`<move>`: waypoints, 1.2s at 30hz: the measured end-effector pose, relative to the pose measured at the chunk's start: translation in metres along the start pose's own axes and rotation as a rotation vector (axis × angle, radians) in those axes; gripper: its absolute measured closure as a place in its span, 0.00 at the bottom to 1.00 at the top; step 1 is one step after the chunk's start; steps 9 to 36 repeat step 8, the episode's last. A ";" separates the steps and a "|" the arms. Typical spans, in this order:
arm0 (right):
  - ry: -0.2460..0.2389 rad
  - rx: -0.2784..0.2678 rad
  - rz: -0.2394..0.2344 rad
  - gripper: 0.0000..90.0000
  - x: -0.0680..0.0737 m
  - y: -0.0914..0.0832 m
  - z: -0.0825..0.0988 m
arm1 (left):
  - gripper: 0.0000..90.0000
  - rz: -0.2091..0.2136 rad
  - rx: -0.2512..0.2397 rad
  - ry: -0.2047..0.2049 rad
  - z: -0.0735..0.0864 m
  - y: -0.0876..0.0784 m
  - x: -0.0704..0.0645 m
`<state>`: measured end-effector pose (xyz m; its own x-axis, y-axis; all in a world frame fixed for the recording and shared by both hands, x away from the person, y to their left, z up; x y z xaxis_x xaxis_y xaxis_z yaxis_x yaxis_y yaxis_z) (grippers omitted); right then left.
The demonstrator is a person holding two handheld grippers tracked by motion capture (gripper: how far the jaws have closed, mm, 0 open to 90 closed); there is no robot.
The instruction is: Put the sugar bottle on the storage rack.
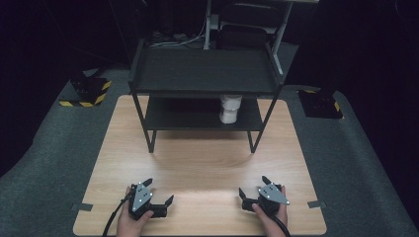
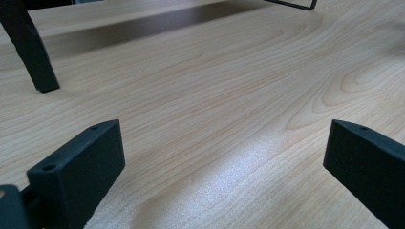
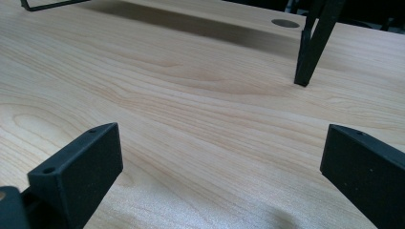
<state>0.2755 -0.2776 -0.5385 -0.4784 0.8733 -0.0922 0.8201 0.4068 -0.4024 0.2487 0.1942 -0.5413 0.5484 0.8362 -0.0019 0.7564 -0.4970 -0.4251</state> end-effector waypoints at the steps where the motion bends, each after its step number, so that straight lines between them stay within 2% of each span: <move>1: 0.000 0.000 0.000 0.00 0.000 0.000 0.000 | 0.00 0.000 0.000 0.000 0.000 0.000 0.000; 4: -0.013 -0.002 0.012 0.00 0.002 0.000 0.000 | 0.01 0.018 0.011 -0.012 -0.002 0.002 0.002; 8: -0.023 0.024 0.004 0.00 0.003 0.000 -0.002 | 0.00 0.017 0.008 -0.014 -0.002 0.004 0.003; 36: -0.023 0.024 0.004 0.00 0.003 0.000 -0.002 | 0.00 0.017 0.008 -0.014 -0.002 0.004 0.003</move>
Point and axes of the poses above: each handheld gripper's, and its own axes: y roughly forward along the jaws, z roughly out of its underside, x roughly to its left, the point moved 8 cm from there along y, roughly forward along the jaws, and after that the axes turned 2 degrees about x, right-handed, at the moved point
